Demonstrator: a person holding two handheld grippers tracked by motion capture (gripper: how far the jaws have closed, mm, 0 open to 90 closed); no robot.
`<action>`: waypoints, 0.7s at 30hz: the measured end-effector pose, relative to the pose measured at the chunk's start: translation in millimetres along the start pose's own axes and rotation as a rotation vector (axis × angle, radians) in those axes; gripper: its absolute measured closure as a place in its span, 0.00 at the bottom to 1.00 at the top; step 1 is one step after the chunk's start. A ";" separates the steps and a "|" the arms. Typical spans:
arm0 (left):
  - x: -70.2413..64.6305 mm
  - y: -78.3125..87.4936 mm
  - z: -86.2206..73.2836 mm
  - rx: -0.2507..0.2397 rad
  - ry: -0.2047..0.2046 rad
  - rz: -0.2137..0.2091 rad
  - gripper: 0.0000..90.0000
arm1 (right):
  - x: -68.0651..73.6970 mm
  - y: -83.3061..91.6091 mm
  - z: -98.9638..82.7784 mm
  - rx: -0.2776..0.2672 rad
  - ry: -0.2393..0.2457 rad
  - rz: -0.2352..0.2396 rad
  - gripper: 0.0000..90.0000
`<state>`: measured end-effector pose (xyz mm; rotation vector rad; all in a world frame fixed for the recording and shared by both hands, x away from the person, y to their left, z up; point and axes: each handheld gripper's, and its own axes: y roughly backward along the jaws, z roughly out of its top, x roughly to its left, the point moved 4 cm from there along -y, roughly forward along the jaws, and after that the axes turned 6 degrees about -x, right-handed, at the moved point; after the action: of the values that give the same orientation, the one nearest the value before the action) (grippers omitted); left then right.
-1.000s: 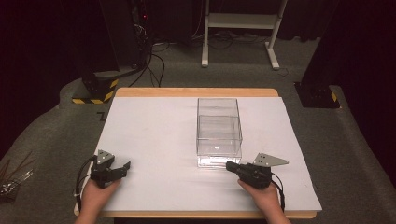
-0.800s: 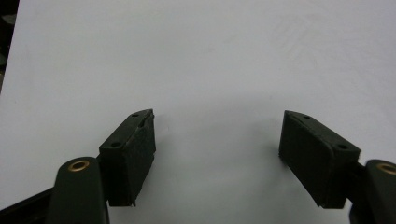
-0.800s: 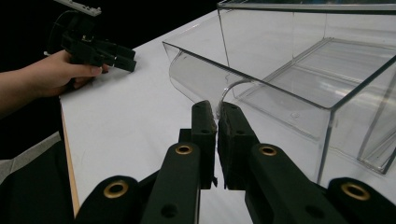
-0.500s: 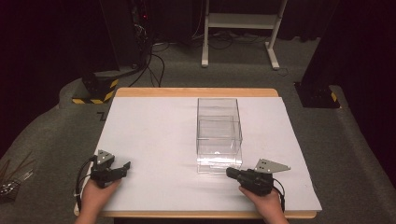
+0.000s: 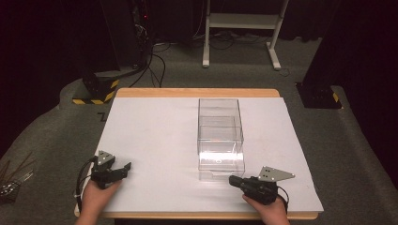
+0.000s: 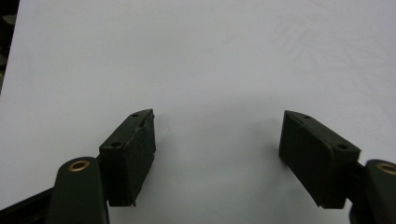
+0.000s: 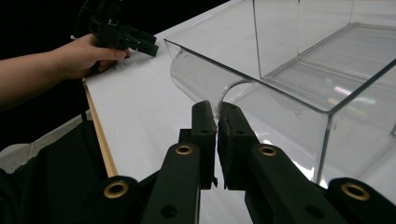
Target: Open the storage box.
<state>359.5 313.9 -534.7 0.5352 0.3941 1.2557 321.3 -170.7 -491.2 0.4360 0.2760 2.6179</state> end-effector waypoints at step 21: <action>-0.1 0.0 0.0 0.000 -0.001 0.001 0.30 | 16.5 14.7 -9.8 0.013 0.010 0.028 0.95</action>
<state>359.5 313.8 -534.7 0.5356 0.3932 1.2560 297.9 -176.7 -492.2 0.4339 0.2918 2.6482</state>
